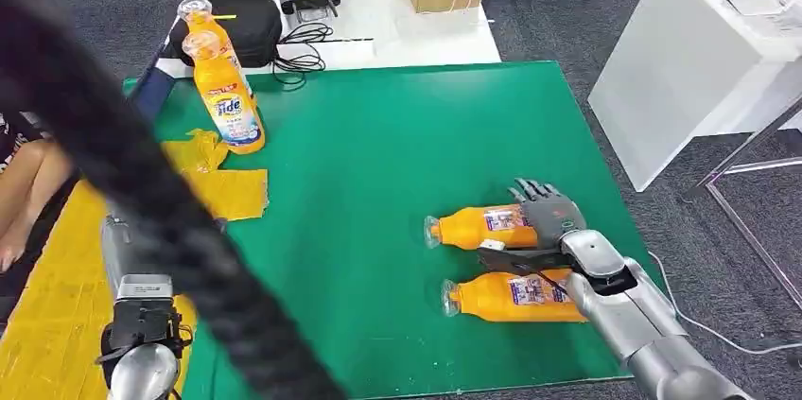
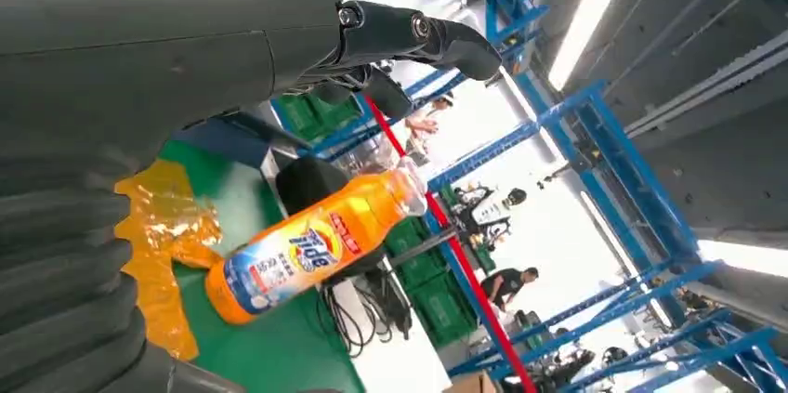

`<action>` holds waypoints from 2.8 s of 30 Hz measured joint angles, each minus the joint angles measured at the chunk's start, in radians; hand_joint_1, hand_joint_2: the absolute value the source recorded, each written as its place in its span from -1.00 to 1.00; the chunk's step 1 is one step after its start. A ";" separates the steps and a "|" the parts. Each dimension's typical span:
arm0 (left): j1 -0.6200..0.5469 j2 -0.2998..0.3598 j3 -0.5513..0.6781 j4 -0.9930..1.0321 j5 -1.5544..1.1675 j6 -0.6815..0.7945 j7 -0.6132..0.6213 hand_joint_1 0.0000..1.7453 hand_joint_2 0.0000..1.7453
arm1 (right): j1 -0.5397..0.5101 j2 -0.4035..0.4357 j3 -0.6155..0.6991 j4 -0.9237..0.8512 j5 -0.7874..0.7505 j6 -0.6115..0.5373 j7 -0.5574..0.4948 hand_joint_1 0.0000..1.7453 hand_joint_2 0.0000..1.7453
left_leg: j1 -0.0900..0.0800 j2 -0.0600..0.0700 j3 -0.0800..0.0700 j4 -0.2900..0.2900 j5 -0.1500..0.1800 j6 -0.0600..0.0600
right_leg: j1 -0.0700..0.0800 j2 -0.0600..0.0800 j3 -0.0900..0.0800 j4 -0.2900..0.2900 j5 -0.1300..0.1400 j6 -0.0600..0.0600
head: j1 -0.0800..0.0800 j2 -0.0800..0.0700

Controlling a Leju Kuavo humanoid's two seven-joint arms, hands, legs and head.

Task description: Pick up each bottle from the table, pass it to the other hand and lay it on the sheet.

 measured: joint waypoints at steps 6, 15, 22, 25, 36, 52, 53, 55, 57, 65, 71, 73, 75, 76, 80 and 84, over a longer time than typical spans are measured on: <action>-0.005 -0.002 -0.002 0.009 0.005 0.000 0.000 -1.00 1.00 | -0.024 0.023 0.013 0.051 0.006 -0.017 -0.002 1.00 1.00 | 0.000 0.000 0.000 0.000 0.000 0.000 | 0.000 0.000 0.000 0.000 0.000 0.000 | 0.000 0.000; -0.007 -0.002 -0.008 0.014 0.015 -0.001 0.002 -1.00 1.00 | -0.046 0.063 0.025 0.090 -0.010 -0.067 -0.003 1.00 1.00 | 0.000 0.000 0.000 0.000 0.000 0.000 | 0.000 0.000 0.000 0.000 0.000 0.000 | 0.000 0.000; -0.005 -0.002 -0.018 0.014 0.018 -0.008 0.003 -1.00 1.00 | -0.035 0.112 0.024 0.089 -0.071 -0.118 -0.029 1.00 1.00 | 0.000 0.000 -0.001 0.000 0.000 0.000 | 0.000 0.000 0.000 0.000 0.000 0.000 | 0.000 0.000; 0.009 -0.002 -0.019 0.009 0.019 -0.014 0.010 -1.00 1.00 | -0.011 0.166 0.011 0.058 -0.129 -0.188 -0.053 1.00 1.00 | 0.000 0.000 -0.001 0.000 0.000 0.000 | 0.001 0.000 0.000 0.001 0.000 0.000 | 0.000 0.000; 0.039 -0.002 -0.023 -0.014 0.047 -0.129 0.021 -1.00 1.00 | 0.062 0.392 -0.017 -0.129 -0.318 -0.413 -0.177 1.00 1.00 | 0.001 0.000 -0.002 -0.001 0.000 0.000 | 0.001 0.000 -0.003 0.001 0.000 0.000 | 0.000 0.000; -0.007 -0.007 -0.119 0.022 0.109 -0.250 0.029 -1.00 1.00 | 0.111 0.502 -0.031 -0.214 -0.651 -0.385 -0.361 1.00 1.00 | 0.000 0.000 -0.002 0.000 0.000 0.000 | 0.000 0.000 -0.003 0.000 0.000 0.000 | 0.000 0.000; -0.014 -0.010 -0.134 0.034 0.113 -0.251 0.029 -1.00 1.00 | 0.115 0.504 -0.031 -0.214 -0.665 -0.381 -0.369 1.00 1.00 | 0.000 0.000 -0.003 0.000 0.000 0.000 | 0.000 0.000 -0.003 0.000 0.000 0.000 | 0.000 0.000; -0.025 -0.016 -0.153 0.049 0.117 -0.251 0.030 -1.00 1.00 | 0.122 0.507 -0.030 -0.214 -0.682 -0.375 -0.375 1.00 1.00 | 0.000 0.000 -0.002 0.000 0.000 0.000 | 0.000 0.000 -0.004 0.000 0.000 0.000 | 0.000 0.000; -0.048 -0.023 -0.178 0.074 0.127 -0.258 0.034 -1.00 1.00 | 0.132 0.505 -0.031 -0.215 -0.720 -0.365 -0.390 1.00 1.00 | 0.000 0.000 -0.002 0.000 0.000 0.000 | 0.000 0.000 -0.003 0.000 0.000 0.000 | 0.000 0.000; -0.116 -0.066 -0.311 0.160 0.168 -0.232 0.050 -1.00 1.00 | 0.183 0.501 -0.024 -0.212 -0.798 -0.294 -0.427 1.00 1.00 | -0.001 -0.002 -0.003 0.000 0.000 0.000 | -0.001 -0.001 -0.003 0.000 0.000 0.000 | 0.000 0.000; -0.128 -0.067 -0.350 0.185 0.235 -0.235 0.048 -1.00 1.00 | 0.175 0.519 0.032 -0.167 -0.808 -0.258 -0.435 1.00 1.00 | 0.001 -0.002 -0.003 0.000 0.000 0.000 | 0.000 -0.001 -0.003 0.000 0.000 0.000 | 0.000 0.000; -0.133 -0.066 -0.357 0.191 0.246 -0.243 0.047 -1.00 1.00 | 0.170 0.528 0.051 -0.147 -0.810 -0.258 -0.439 1.00 1.00 | 0.001 -0.002 -0.003 0.000 0.000 0.000 | 0.001 -0.001 -0.003 0.000 0.000 0.000 | 0.000 0.000; -0.135 -0.066 -0.365 0.193 0.252 -0.246 0.047 -1.00 1.00 | 0.168 0.534 0.064 -0.134 -0.811 -0.258 -0.440 1.00 1.00 | 0.001 -0.002 -0.003 0.000 0.000 0.000 | 0.001 -0.001 -0.003 0.000 0.000 0.000 | 0.000 0.000; -0.135 -0.066 -0.368 0.196 0.252 -0.247 0.047 -1.00 1.00 | 0.168 0.536 0.068 -0.129 -0.811 -0.258 -0.441 1.00 1.00 | 0.001 -0.002 -0.003 0.000 0.000 0.000 | 0.001 -0.001 -0.003 0.000 0.000 0.000 | 0.000 0.000; -0.138 -0.066 -0.370 0.200 0.254 -0.250 0.047 -1.00 1.00 | 0.162 0.542 0.078 -0.111 -0.813 -0.258 -0.442 1.00 1.00 | 0.000 -0.002 -0.004 0.000 0.000 0.000 | 0.000 -0.001 -0.003 0.000 0.000 0.000 | 0.000 0.000; -0.140 -0.062 -0.370 0.204 0.278 -0.250 0.045 -1.00 1.00 | 0.140 0.560 0.106 -0.090 -0.830 -0.239 -0.460 1.00 1.00 | 0.000 -0.002 -0.005 0.000 0.000 0.000 | 0.000 -0.001 -0.003 0.001 0.000 0.000 | 0.000 0.000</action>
